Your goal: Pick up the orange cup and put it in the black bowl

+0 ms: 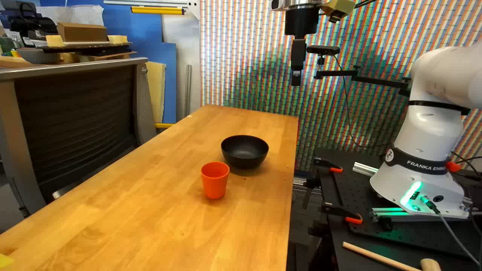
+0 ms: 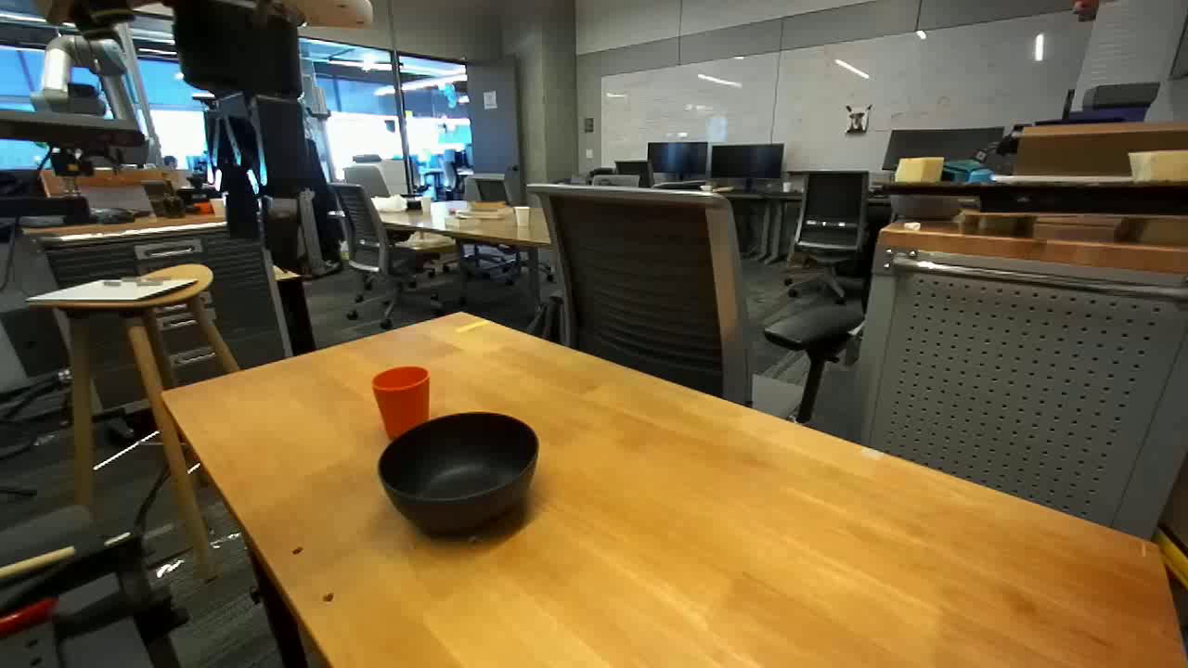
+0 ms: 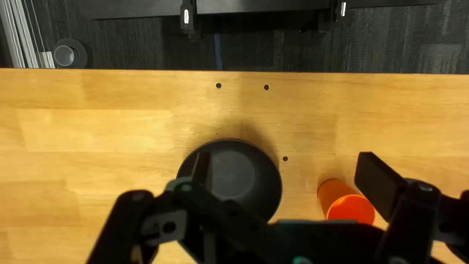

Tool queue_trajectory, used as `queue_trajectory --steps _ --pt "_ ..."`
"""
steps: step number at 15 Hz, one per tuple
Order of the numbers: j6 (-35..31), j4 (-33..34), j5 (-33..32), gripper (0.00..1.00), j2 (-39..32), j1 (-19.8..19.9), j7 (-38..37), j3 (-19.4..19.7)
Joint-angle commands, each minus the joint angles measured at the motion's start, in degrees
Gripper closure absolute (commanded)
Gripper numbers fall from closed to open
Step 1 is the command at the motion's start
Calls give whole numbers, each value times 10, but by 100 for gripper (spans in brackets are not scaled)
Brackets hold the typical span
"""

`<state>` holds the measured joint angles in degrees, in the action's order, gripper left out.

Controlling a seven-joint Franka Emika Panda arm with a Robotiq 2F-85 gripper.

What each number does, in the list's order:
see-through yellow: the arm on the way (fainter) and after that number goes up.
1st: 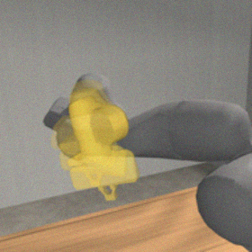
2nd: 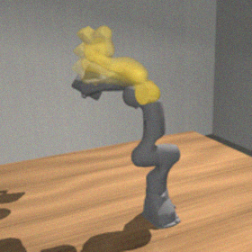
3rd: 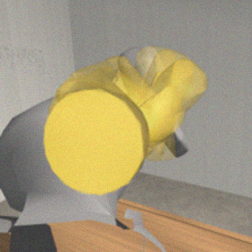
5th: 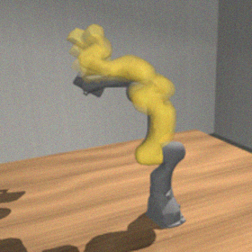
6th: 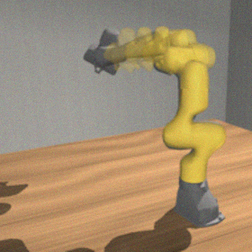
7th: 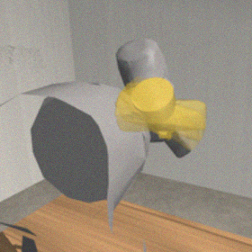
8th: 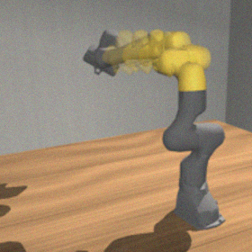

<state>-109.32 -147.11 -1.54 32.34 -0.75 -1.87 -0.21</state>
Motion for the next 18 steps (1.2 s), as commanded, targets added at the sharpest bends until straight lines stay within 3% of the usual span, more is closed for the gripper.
queue_trajectory --steps 1,12,18 --pt "1 1 1 0 0 3 1 -2" --pt "1 2 1 0 0 3 1 -2" --pt "-146 114 6 0 -188 -1 -58 -25"
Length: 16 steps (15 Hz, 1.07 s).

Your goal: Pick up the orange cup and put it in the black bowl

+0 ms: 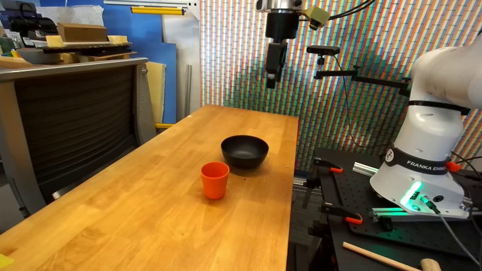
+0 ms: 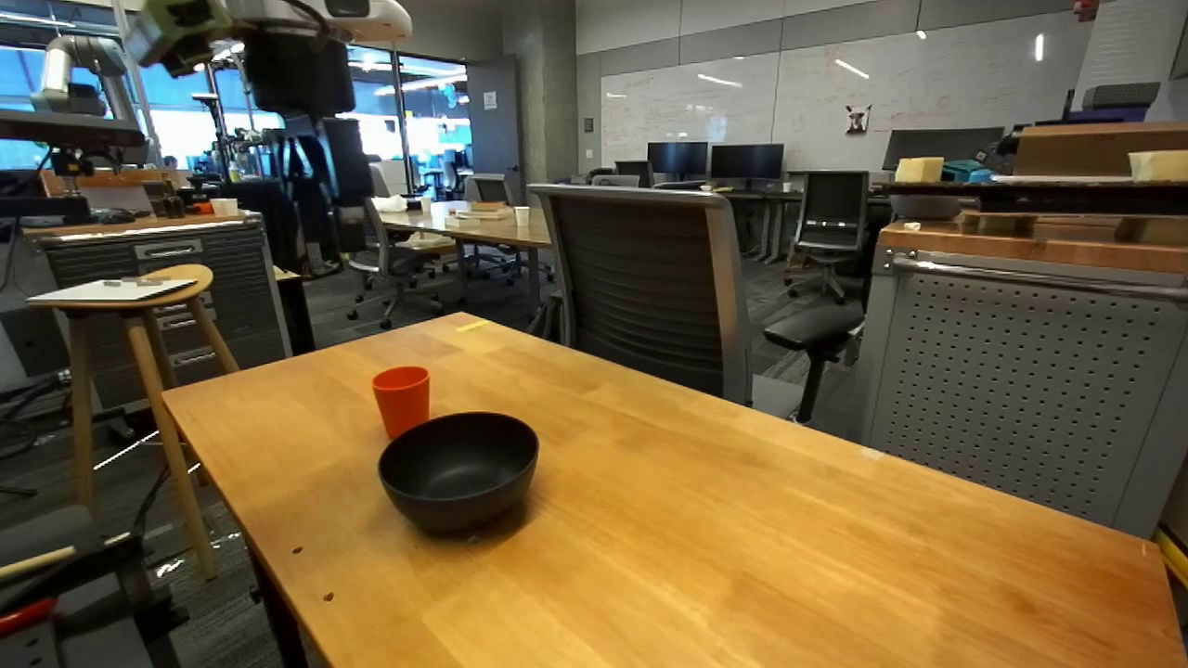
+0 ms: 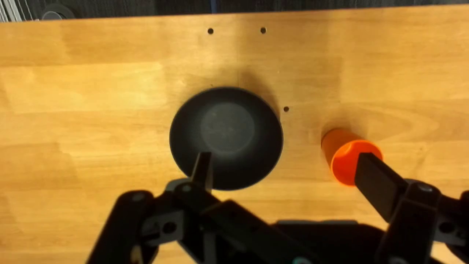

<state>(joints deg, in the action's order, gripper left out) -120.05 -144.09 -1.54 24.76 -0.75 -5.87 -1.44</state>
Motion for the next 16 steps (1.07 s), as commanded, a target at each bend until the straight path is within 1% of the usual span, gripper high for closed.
queue_trajectory --steps 1,3,5,8,10,12,14,16 --pt "-47 108 5 0 -145 -3 -17 -15" --pt "-56 164 -3 0 -217 -3 -22 -20" --pt "-40 224 3 0 -289 -6 -9 -17" --pt "-27 305 24 0 -387 -9 10 -16" --pt "-11 349 59 0 -442 -7 31 -22" --pt "8 384 94 0 -485 -3 51 -32" --pt "39 409 117 0 -514 -4 52 -38" --pt "67 413 135 0 -518 -4 46 -43"
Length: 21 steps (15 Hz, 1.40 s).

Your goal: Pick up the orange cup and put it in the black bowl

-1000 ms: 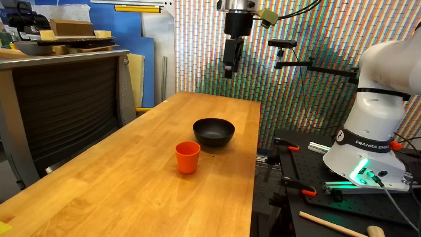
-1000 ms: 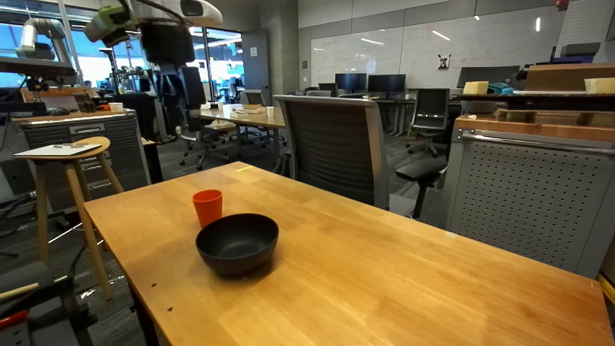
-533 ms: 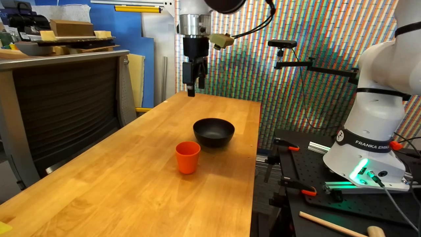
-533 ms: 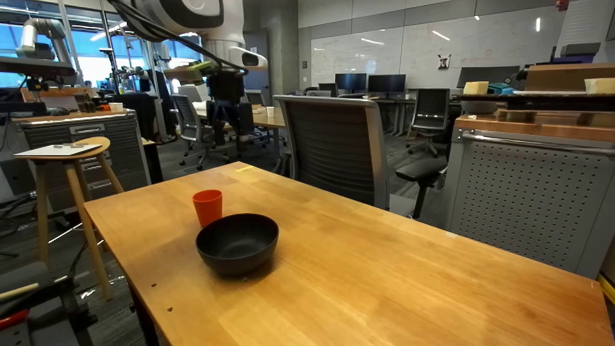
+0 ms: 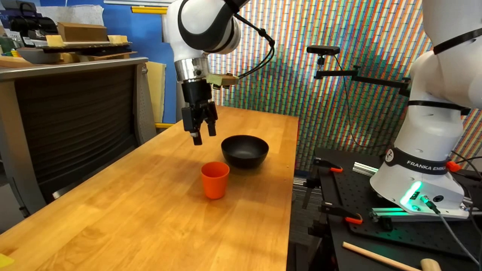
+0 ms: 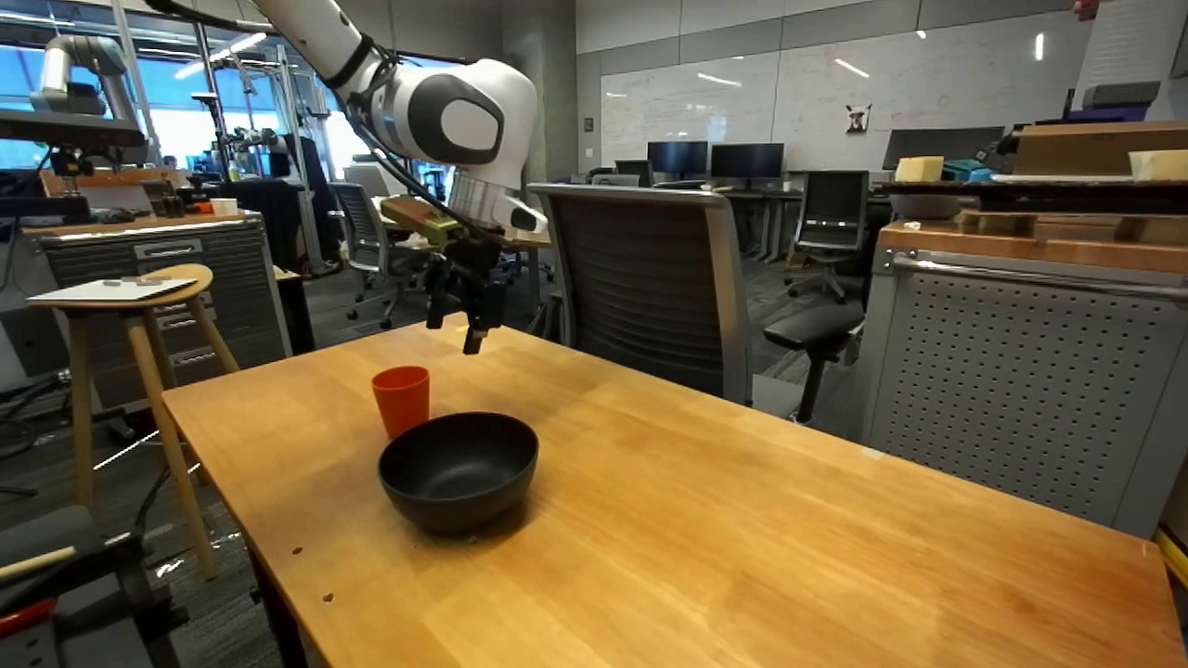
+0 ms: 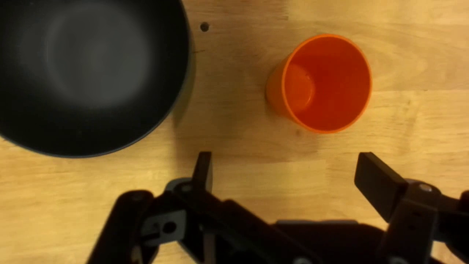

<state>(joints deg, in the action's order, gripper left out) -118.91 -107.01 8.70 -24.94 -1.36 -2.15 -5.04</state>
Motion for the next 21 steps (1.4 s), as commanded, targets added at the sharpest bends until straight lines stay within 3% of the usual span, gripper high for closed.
queue_trajectory --steps 1,7,13,21 --pt "62 36 40 0 -17 1 4 -8" --pt "46 -37 84 0 27 -5 -8 -11" --pt "2 -139 69 0 89 -26 -28 -7" --pt "-118 -162 -64 0 67 -60 -116 18"
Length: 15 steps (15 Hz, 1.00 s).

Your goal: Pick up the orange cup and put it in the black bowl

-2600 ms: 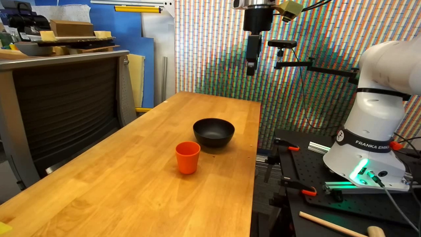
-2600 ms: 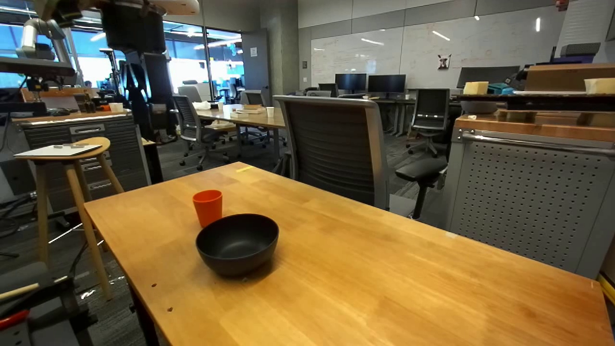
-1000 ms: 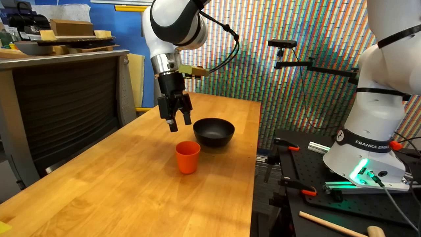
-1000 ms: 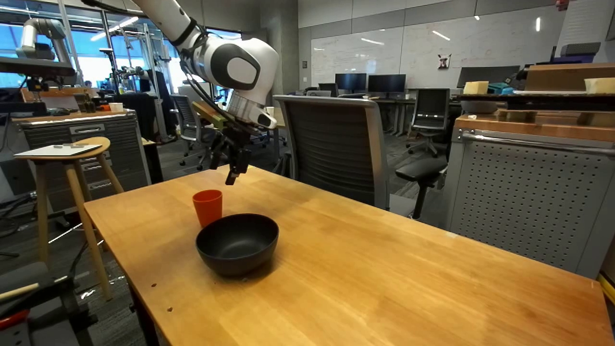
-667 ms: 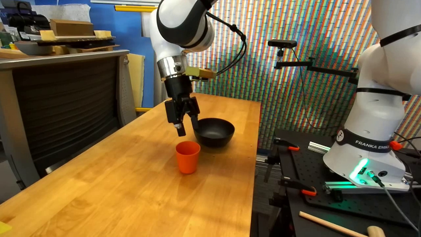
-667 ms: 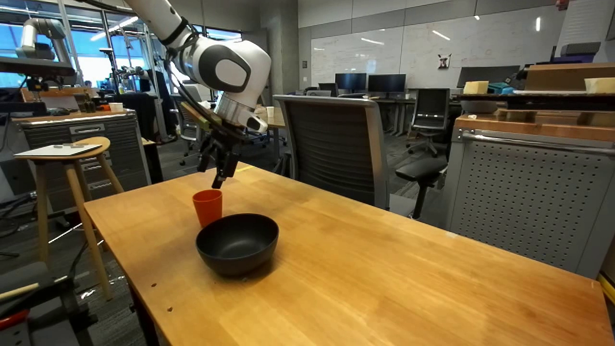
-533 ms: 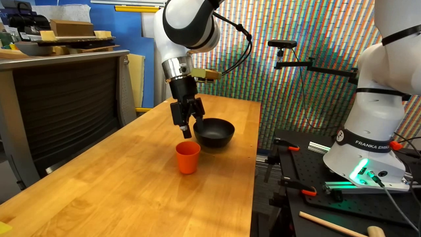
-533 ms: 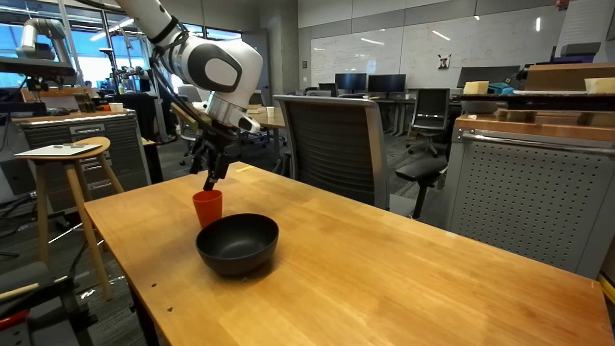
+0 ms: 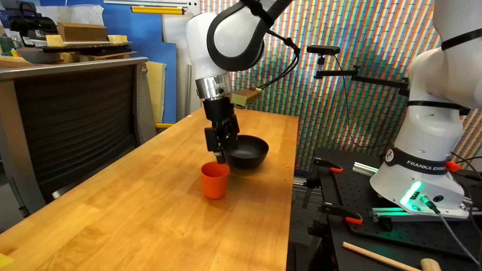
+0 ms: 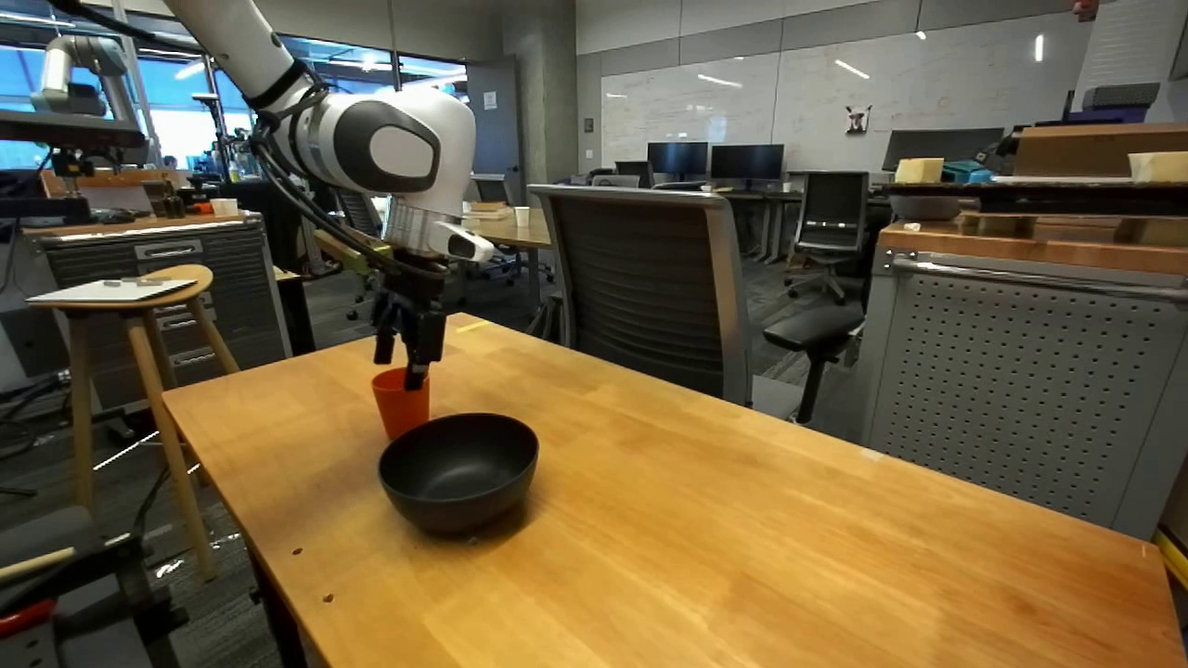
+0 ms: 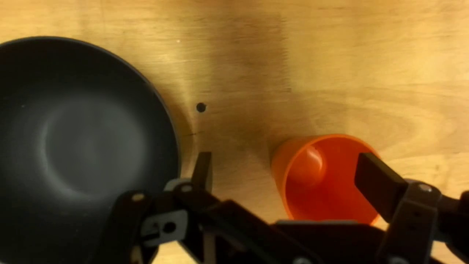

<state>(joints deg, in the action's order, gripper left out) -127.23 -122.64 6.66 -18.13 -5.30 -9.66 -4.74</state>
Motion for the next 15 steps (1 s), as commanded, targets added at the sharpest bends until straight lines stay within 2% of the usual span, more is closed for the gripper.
queue_trajectory --steps 1,2,3,4,7,12,15 --pt "-40 -4 -55 0 -6 -23 -49 17" --pt "-43 -3 -58 25 -10 -23 -51 15" --pt "-47 -3 -55 27 -13 -23 -50 12" --pt "-49 -5 -33 34 -15 -17 -35 5" --pt "-63 -12 -20 60 -20 -16 -31 0" --pt "-87 -22 -26 98 -23 -16 -33 6" --pt "-76 -30 -32 100 -1 -12 -31 11"
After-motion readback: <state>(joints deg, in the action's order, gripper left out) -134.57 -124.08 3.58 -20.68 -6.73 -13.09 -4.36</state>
